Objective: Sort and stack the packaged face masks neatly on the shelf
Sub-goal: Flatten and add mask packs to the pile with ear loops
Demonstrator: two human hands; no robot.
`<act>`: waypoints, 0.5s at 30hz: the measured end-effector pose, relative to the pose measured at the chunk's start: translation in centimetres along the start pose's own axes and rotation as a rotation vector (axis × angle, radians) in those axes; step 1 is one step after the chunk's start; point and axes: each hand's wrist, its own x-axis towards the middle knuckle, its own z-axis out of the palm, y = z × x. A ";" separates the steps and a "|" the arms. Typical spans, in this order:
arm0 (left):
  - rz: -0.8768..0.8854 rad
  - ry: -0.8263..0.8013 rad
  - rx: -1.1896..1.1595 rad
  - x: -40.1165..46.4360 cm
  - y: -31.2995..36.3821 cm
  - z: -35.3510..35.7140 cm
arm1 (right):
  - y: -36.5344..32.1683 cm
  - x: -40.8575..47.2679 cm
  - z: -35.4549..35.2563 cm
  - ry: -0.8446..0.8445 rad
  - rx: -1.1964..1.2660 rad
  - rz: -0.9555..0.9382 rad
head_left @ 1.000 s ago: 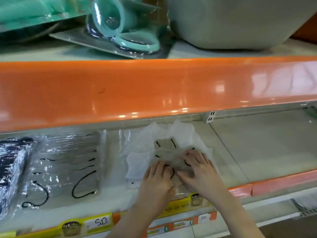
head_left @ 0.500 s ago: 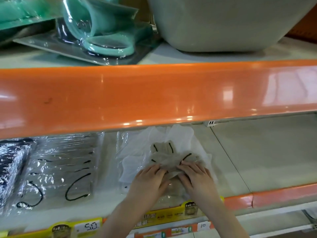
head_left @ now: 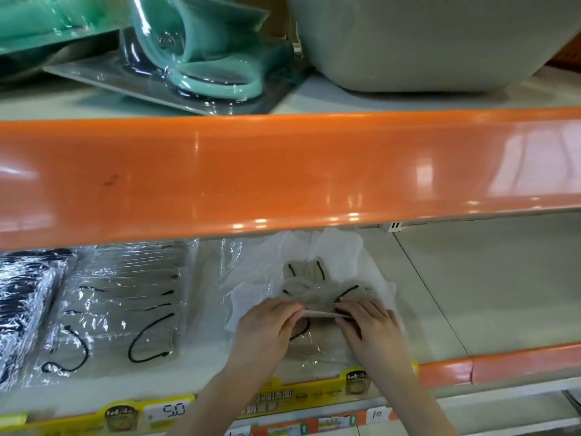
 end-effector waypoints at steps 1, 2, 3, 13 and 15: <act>-0.012 0.022 -0.017 0.0 -0.1 -0.3 | 0.2 0.1 -0.2 0.002 -0.011 0.000; -0.023 0.042 -0.020 0.0 -0.2 -0.6 | 0.4 0.2 -0.4 0.015 -0.018 0.009; -0.017 0.062 0.000 0.2 -0.4 -1.0 | 0.5 0.3 -0.7 0.037 -0.022 0.021; 0.099 0.152 0.322 -0.7 -2.3 -3.3 | -4.0 2.6 -2.1 0.193 0.040 -0.083; 0.099 0.177 0.296 -1.2 -2.5 -3.7 | -5.8 2.7 -1.3 0.169 0.090 -0.093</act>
